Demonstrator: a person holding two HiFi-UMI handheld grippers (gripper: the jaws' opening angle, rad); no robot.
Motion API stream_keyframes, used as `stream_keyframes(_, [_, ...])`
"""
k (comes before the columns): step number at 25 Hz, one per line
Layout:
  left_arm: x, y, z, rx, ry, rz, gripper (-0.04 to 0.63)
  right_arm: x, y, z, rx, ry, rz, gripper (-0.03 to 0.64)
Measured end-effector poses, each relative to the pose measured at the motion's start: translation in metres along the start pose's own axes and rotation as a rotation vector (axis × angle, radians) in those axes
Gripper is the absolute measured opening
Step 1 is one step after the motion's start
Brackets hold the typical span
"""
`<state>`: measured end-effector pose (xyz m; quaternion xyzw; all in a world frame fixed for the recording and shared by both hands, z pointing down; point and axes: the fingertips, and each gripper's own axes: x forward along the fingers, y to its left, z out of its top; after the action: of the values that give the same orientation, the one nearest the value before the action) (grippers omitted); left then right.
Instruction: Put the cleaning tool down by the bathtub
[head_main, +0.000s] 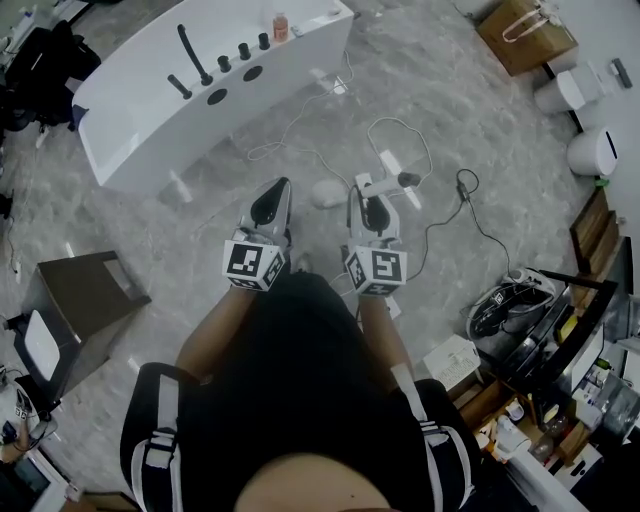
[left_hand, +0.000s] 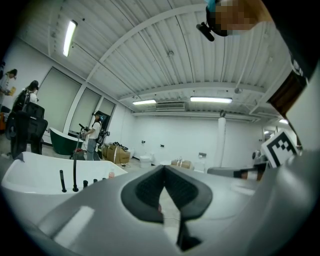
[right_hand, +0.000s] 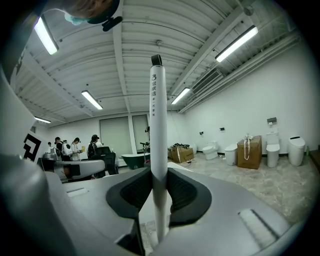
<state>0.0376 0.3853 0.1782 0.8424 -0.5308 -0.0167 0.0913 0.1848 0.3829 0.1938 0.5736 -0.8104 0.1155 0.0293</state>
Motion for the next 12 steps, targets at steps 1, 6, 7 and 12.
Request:
stream_keyframes(1, [0.007,0.003,0.0,-0.001,0.0,-0.003,0.009,0.006,-0.002,0.001,0.004,-0.004,-0.002,0.094])
stream_keyframes(6, [0.048,0.021,0.005,-0.011,-0.006,-0.01,0.009,0.042,-0.016,0.009,0.002,0.0,-0.013,0.094])
stream_keyframes(7, [0.056,0.024,0.007,-0.012,-0.008,-0.012,0.009,0.049,-0.019,0.011,-0.001,0.002,-0.015,0.094])
stream_keyframes(12, [0.095,0.047,0.012,-0.016,-0.007,-0.018,0.009,0.093,-0.025,0.017,-0.003,0.015,-0.017,0.094])
